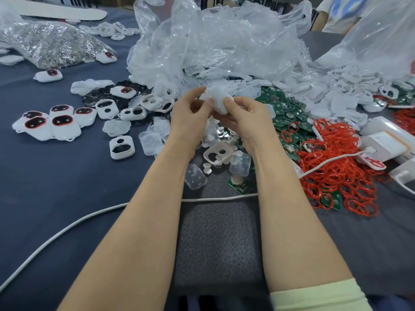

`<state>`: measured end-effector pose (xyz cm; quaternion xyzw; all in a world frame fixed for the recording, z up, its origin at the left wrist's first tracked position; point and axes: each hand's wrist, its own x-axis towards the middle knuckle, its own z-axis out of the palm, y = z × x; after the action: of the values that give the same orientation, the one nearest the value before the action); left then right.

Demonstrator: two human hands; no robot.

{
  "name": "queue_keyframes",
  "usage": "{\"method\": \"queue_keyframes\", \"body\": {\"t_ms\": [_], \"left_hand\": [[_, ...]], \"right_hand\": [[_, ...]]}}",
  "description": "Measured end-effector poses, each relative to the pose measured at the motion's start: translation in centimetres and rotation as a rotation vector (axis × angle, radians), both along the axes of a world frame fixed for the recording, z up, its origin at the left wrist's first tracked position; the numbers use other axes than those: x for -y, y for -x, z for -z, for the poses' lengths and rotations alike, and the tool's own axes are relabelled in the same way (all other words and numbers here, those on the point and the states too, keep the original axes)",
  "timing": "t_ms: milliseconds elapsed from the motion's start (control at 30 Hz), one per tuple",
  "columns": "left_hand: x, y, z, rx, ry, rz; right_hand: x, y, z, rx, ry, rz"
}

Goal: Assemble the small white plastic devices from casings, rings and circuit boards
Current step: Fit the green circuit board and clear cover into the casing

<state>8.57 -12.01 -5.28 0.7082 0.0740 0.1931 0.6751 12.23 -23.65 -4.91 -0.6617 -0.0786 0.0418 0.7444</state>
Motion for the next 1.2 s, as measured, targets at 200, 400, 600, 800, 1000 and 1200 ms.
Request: {"method": "queue_keyframes", "body": {"t_ms": [200, 400, 600, 800, 1000, 1200], "left_hand": [[0.06, -0.31, 0.03, 0.007, 0.093, -0.057], [0.04, -0.5, 0.09, -0.005, 0.058, -0.031], [-0.1, -0.47, -0.11, -0.023, -0.002, -0.068], [-0.5, -0.06, -0.48, 0.04, -0.447, -0.107], [-0.31, 0.41, -0.46, 0.058, -0.16, 0.067], [-0.24, 0.08, -0.25, 0.011, -0.051, 0.125]], "right_hand": [[0.11, 0.07, -0.31, 0.004, 0.12, -0.143], [0.2, 0.19, -0.37, 0.005, 0.108, -0.155], [-0.25, 0.57, -0.5, -0.004, 0.202, -0.243], [0.3, 0.39, -1.01, 0.352, 0.632, -0.077], [0.41, 0.27, -0.82, 0.162, 0.205, -0.065], [0.15, 0.18, -0.75, 0.116, 0.163, -0.062]]}}
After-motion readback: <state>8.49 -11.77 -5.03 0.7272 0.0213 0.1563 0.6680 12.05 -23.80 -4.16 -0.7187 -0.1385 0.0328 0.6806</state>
